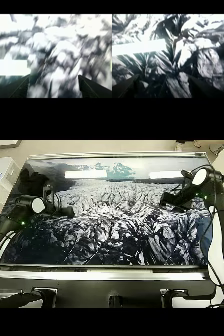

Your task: Fold the clothes and pants, and hang the long-sleeved shirts on hangers.

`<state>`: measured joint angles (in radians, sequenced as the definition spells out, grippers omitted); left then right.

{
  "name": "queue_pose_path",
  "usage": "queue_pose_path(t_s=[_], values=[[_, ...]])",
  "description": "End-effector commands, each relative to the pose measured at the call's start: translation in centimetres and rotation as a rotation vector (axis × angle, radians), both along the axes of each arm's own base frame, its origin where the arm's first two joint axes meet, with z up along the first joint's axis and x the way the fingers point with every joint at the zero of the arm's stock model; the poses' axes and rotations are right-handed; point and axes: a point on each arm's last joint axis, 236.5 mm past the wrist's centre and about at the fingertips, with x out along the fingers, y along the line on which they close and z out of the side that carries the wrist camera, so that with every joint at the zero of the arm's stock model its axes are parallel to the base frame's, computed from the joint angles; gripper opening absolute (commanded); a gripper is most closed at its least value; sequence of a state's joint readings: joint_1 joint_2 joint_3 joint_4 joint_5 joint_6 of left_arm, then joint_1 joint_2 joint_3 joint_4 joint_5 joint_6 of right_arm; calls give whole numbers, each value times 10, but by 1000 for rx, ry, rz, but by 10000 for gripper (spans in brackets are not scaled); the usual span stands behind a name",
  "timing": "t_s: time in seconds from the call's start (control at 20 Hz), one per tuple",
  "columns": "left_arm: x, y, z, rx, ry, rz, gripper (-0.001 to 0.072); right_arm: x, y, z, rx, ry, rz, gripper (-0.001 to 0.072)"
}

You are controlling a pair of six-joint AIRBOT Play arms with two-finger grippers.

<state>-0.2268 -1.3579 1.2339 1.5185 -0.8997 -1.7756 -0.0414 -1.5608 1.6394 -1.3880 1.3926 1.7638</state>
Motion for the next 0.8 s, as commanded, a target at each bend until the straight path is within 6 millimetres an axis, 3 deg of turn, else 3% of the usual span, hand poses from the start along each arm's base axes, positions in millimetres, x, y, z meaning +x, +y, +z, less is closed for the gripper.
queue_pose_path(t_s=[0.0, 0.1, 0.2, 0.3, 0.4, 0.55, 0.75], values=[[100, 10, 75, -144, -446, 122, 720, 32, -3, 10, -5, -137, -30, 675], [153, 79, 86, -196, -459, 308, 720, 38, -4, 13, -10, -169, -30, 675], [184, 162, 70, -310, -351, 517, 720, 37, -6, 11, -20, -161, -19, 675], [187, 238, 45, -525, -215, 710, 719, 30, -5, 9, -28, -137, 13, 675], [177, 293, 26, -757, -159, 840, 720, 25, -4, 6, -31, -114, 33, 675], [157, 343, -12, -824, -145, 933, 719, 22, -3, 5, -27, -101, 35, 675], [160, 368, -61, -798, -159, 1017, 720, 19, -2, 4, -21, -87, 24, 674]])
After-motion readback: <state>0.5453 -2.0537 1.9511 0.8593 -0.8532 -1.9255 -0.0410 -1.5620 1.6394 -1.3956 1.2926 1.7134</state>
